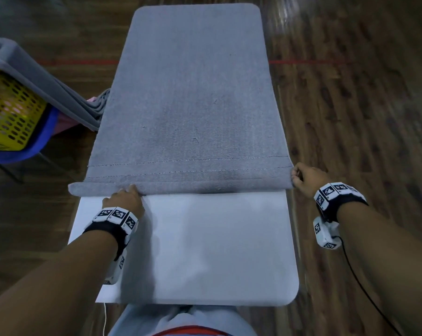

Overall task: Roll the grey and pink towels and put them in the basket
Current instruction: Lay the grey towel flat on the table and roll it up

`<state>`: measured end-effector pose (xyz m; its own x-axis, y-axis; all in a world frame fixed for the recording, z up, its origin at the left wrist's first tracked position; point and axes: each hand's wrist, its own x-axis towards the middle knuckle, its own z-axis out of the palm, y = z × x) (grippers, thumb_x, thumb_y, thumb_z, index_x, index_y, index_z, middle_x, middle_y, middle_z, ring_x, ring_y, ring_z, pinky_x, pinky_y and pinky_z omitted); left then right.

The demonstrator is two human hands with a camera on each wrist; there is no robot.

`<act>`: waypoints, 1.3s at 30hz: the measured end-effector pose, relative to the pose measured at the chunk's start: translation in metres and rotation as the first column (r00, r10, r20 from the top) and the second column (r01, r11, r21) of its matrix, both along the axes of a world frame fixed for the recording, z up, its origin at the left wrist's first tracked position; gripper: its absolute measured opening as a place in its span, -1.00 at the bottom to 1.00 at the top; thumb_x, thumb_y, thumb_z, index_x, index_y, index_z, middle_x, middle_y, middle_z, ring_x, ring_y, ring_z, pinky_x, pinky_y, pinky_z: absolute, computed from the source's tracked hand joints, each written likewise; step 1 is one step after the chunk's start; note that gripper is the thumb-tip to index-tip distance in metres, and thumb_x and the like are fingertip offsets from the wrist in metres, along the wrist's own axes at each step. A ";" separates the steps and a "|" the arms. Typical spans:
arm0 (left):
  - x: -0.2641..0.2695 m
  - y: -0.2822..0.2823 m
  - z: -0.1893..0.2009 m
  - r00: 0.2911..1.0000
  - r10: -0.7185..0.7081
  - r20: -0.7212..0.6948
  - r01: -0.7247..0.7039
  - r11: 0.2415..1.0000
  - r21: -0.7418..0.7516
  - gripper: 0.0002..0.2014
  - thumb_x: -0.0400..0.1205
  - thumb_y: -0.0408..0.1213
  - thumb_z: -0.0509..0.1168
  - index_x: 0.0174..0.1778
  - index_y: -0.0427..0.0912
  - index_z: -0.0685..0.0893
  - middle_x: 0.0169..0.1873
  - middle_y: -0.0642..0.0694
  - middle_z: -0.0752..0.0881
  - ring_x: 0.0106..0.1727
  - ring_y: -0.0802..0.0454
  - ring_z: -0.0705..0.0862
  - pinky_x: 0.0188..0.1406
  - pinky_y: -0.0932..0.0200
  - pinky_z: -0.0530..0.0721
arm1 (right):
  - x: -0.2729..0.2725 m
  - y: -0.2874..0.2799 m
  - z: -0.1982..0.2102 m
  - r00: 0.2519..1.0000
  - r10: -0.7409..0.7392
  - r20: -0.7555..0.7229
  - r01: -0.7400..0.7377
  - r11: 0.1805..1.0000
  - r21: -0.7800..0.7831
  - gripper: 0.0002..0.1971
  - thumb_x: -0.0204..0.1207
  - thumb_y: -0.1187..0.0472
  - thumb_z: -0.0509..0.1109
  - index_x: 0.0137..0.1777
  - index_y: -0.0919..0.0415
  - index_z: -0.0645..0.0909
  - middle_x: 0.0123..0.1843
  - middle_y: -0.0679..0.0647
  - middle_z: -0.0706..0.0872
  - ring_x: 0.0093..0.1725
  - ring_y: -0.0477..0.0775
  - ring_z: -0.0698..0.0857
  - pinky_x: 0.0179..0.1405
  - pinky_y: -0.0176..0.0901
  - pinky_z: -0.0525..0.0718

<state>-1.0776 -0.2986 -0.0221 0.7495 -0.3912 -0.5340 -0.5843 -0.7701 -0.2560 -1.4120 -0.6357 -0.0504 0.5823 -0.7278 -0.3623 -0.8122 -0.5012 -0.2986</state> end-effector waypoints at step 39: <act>0.145 0.074 -0.007 0.841 -0.533 0.092 0.521 0.752 -0.403 -0.78 0.67 -0.19 0.22 0.19 -0.06 0.67 0.10 -0.10 0.70 0.07 -0.15 0.65 0.03 0.00 0.47 | 0.134 0.110 0.007 0.990 0.052 -0.133 -0.070 0.989 -0.132 -0.79 0.68 0.08 0.17 0.15 0.12 0.58 -0.01 0.23 0.76 -0.05 0.28 0.68 -0.11 0.04 0.61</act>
